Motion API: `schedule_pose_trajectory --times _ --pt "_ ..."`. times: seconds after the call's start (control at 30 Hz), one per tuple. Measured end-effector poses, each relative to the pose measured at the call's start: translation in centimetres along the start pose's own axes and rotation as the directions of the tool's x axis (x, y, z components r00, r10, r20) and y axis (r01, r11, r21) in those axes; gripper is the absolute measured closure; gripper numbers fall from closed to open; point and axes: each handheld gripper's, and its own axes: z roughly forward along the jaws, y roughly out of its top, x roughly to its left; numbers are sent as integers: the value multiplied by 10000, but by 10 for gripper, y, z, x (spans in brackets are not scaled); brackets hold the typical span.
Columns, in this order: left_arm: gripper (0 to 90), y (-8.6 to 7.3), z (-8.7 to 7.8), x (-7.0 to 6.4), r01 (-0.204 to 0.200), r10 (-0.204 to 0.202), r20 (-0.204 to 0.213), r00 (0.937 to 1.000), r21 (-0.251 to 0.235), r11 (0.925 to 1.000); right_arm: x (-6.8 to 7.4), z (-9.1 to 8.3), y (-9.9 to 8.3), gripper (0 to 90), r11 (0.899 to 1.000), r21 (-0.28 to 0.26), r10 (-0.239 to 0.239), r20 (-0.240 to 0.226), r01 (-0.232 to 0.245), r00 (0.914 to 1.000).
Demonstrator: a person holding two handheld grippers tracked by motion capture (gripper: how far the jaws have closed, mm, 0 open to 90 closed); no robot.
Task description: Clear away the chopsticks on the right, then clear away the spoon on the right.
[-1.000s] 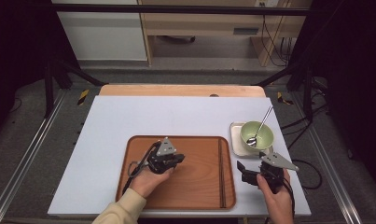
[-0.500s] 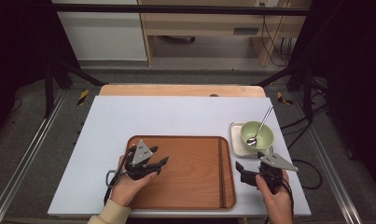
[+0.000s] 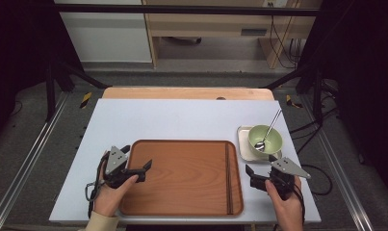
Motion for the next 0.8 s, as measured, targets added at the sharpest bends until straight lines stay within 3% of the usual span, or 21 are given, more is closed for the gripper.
schedule_pose_trajectory --times 0.1,0.13,0.17,0.23,0.4,0.6,0.67,0.73,0.8 --pt "79 -6 -12 9 -133 121 -699 9975 -168 9998 -1 -1 -1 149 9969 540 -632 990 580 9931" --pt "81 -6 -12 9 -133 121 -699 9975 -168 9998 -1 -1 -1 149 9969 540 -632 990 580 9931" --pt "82 -10 -18 15 102 -133 -939 9955 -337 9994 -2 -3 -1 153 9980 524 -401 947 353 9947" --pt "82 -14 -23 21 377 -425 -1052 9935 -470 9982 -4 -5 -1 157 9986 390 -392 1064 352 9936" --pt "89 -26 -28 25 377 -489 -1278 9906 -889 9953 -8 -7 -1 153 9998 204 -108 1042 87 9945" --pt "78 -25 -30 24 168 -278 -917 9954 -1186 9928 -12 -4 2 150 9993 131 338 984 -352 9946" --pt "57 -23 -31 26 161 -232 -521 9984 -1328 9910 -16 -4 12 128 9994 316 94 983 -125 9951" --pt "57 -25 -32 25 2 -75 -510 9987 -1411 9900 -21 -5 21 108 9959 748 -583 1112 501 9921" --pt "55 -28 -34 24 -66 1 -470 9989 -1370 9906 -29 -5 29 97 9940 891 -732 1081 637 9914"
